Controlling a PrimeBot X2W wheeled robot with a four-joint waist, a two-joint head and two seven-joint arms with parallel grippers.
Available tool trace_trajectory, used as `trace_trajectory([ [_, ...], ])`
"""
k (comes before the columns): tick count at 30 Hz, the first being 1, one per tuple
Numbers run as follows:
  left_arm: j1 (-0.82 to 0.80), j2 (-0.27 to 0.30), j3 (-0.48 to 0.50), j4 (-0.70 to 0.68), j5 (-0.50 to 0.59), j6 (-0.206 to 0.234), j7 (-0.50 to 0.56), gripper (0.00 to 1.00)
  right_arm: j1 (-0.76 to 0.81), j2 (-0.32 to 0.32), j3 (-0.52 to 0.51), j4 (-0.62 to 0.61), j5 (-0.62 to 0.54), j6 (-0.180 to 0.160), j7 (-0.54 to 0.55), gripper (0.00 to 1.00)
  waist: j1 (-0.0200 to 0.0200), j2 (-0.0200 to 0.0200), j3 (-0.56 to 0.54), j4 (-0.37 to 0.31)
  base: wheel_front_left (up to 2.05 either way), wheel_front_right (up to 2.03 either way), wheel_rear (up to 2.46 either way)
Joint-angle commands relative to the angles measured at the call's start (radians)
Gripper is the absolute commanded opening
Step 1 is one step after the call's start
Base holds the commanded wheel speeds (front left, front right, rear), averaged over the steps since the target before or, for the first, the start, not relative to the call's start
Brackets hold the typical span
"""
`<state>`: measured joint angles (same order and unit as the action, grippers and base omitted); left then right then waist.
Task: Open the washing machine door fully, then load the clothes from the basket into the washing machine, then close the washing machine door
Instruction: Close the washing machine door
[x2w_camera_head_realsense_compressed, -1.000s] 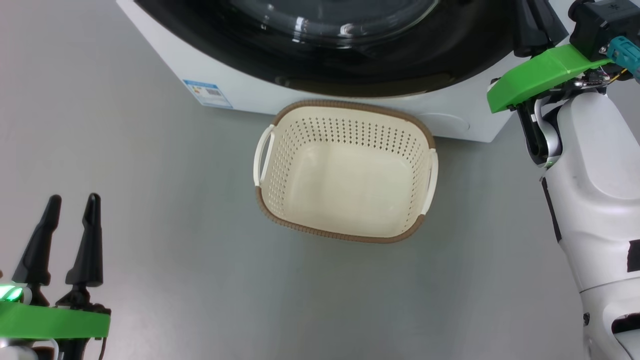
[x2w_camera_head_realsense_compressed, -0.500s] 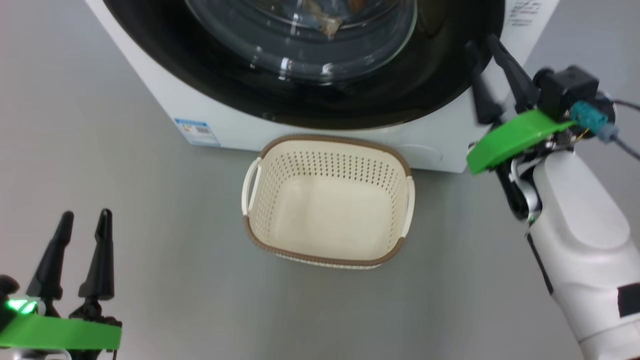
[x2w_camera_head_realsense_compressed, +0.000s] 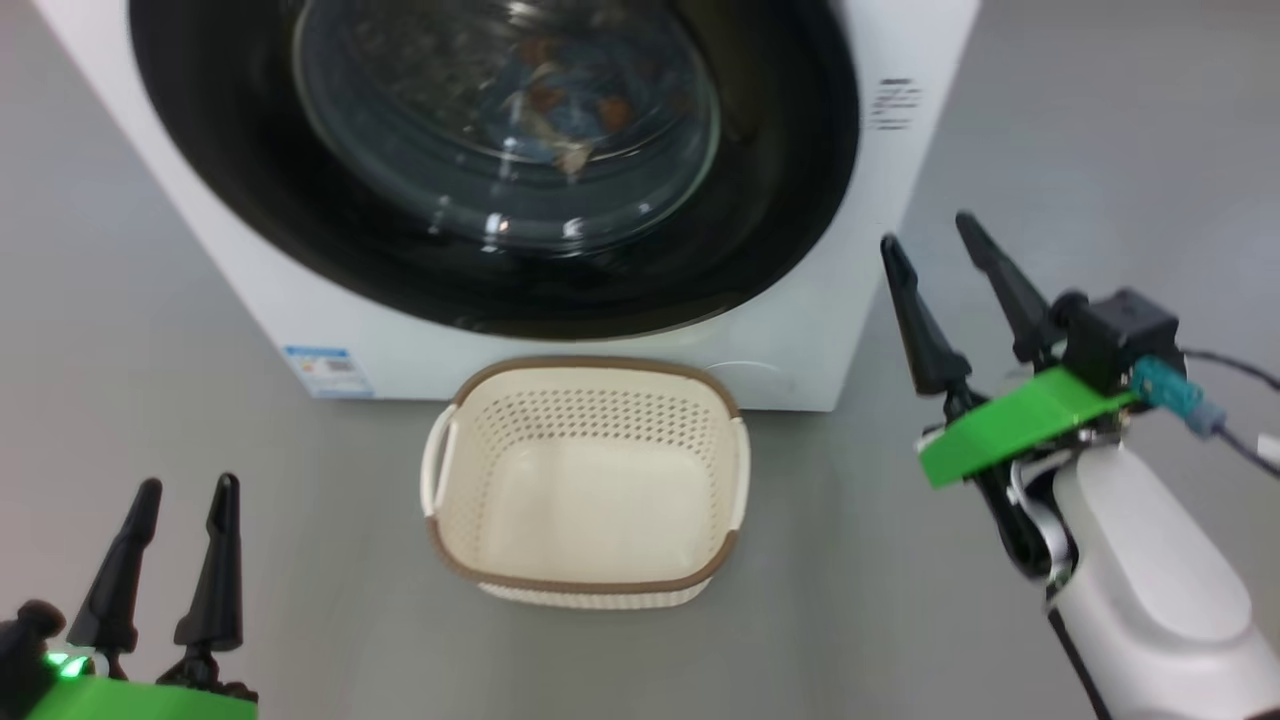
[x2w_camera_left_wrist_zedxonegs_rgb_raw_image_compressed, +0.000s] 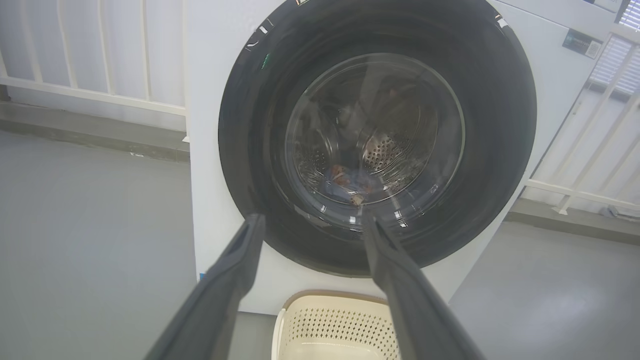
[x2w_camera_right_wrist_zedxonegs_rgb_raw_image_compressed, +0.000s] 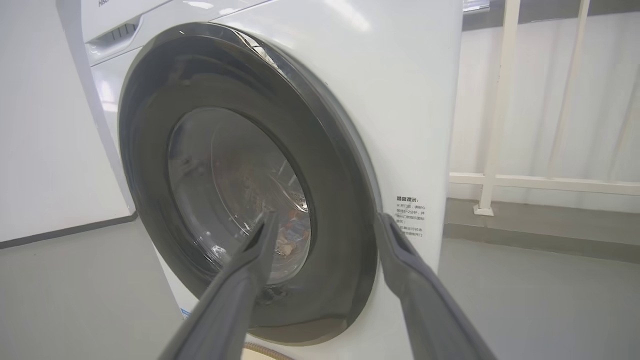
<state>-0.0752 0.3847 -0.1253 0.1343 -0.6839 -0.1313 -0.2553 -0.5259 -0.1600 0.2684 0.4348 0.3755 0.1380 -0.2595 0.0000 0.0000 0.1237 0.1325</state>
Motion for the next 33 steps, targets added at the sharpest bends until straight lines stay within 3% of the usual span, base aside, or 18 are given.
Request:
trace_trajectory([
  [1, -0.015, 0.020, 0.046, -0.019, 0.012, 0.001, -0.006, 1.00, 0.026, 0.000, 0.020, -0.040, 0.011, -0.007, -0.002, 1.00, 0.0000, 0.0000, -0.054, -0.064, 0.00, 0.00, 0.00],
  [12, 0.017, -0.011, 0.059, -0.031, 0.037, 0.001, -0.006, 1.00, 0.176, -0.019, -0.004, -0.140, 0.034, -0.007, -0.002, 1.00, 0.0000, 0.0000, -0.099, -0.160, 0.00, 0.00, 0.00],
  [15, 0.020, -0.015, 0.063, -0.034, 0.041, 0.001, -0.006, 1.00, 0.196, -0.050, -0.019, -0.149, 0.067, -0.007, -0.002, 1.00, 0.0000, 0.0000, -0.102, -0.177, 0.00, 0.00, 0.00],
  [19, 0.023, -0.017, 0.062, -0.040, 0.038, 0.001, -0.006, 1.00, 0.235, -0.061, -0.035, -0.169, 0.081, -0.007, -0.002, 1.00, 0.0000, 0.0000, -0.105, -0.189, 0.00, 0.00, 0.00],
  [24, 0.027, -0.012, 0.056, -0.044, 0.029, 0.001, -0.006, 1.00, 0.304, -0.012, -0.069, -0.215, 0.026, -0.007, -0.002, 1.00, 0.0000, 0.0000, -0.109, -0.193, 0.00, 0.00, 0.00],
  [33, 0.021, -0.009, 0.050, -0.038, 0.032, 0.001, -0.006, 1.00, 0.332, -0.037, -0.103, -0.220, 0.041, -0.007, -0.002, 1.00, 0.0000, 0.0000, -0.112, -0.183, 0.00, 0.00, 0.00],
])
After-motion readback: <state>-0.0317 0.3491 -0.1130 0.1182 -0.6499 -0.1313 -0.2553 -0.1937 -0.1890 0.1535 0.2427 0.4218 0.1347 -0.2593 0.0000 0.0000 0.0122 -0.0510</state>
